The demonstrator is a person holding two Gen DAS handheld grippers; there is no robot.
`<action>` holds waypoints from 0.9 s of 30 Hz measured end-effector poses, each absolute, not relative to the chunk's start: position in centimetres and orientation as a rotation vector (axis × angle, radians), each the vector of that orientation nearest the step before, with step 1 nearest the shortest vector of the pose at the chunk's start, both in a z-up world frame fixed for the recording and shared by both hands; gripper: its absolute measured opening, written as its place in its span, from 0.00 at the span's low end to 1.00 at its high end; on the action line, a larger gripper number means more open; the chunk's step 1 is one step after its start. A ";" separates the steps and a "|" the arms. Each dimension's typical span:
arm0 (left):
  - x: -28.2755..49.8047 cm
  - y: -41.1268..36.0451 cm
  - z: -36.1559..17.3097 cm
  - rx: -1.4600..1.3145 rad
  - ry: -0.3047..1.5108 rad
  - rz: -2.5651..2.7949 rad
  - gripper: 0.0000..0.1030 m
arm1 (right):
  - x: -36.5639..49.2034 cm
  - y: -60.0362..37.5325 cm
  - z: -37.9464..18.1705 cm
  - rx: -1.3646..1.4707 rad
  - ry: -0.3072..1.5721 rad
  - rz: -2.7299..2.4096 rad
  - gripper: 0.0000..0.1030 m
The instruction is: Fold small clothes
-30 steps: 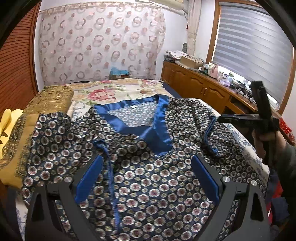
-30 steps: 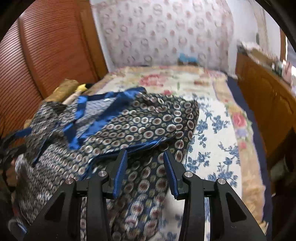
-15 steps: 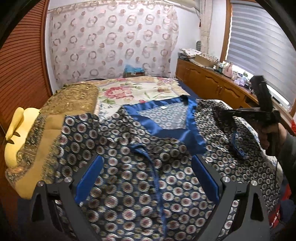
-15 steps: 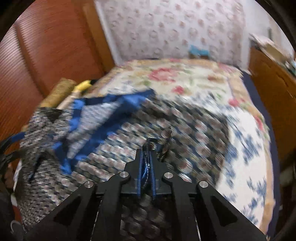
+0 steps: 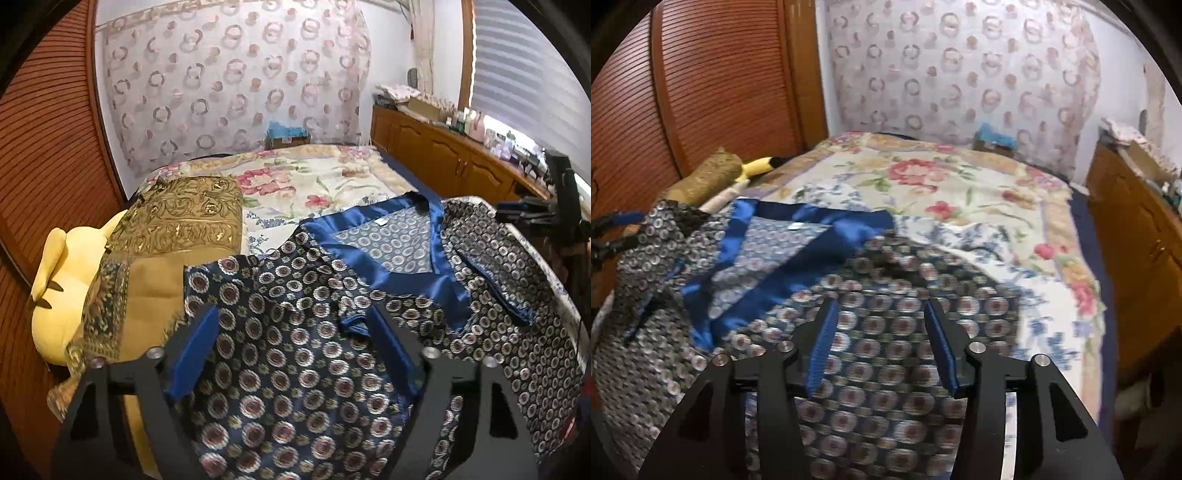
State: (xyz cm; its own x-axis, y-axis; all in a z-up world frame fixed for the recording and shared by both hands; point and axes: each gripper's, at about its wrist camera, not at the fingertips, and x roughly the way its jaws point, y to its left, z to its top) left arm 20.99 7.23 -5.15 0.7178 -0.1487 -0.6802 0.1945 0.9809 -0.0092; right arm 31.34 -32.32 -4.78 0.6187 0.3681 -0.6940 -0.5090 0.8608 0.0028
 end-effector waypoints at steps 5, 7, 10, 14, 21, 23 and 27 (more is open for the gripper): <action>22.0 8.9 -4.8 0.081 0.752 -0.127 0.73 | 32.6 -34.8 -5.5 -0.198 0.769 0.420 0.54; 22.0 9.9 -4.7 0.075 0.752 -0.101 0.73 | 33.0 -35.3 -6.1 -0.209 0.784 0.404 0.54; 22.0 10.9 -5.0 0.061 0.758 -0.084 0.71 | 33.5 -35.8 -6.8 -0.208 0.795 0.389 0.55; 22.9 11.5 -5.9 0.043 0.794 -0.096 0.48 | 34.5 -36.3 -7.5 -0.210 0.811 0.364 0.56; 24.4 12.4 -7.1 0.022 0.837 -0.090 0.47 | 35.6 -37.3 -7.8 -0.204 0.823 0.324 0.56; 24.5 12.4 -7.1 0.025 0.832 -0.097 0.36 | 35.8 -37.6 -7.8 -0.203 0.828 0.317 0.56; 24.7 12.6 -6.8 0.007 0.831 -0.113 0.30 | 36.6 -38.3 -8.2 -0.174 0.858 0.319 0.56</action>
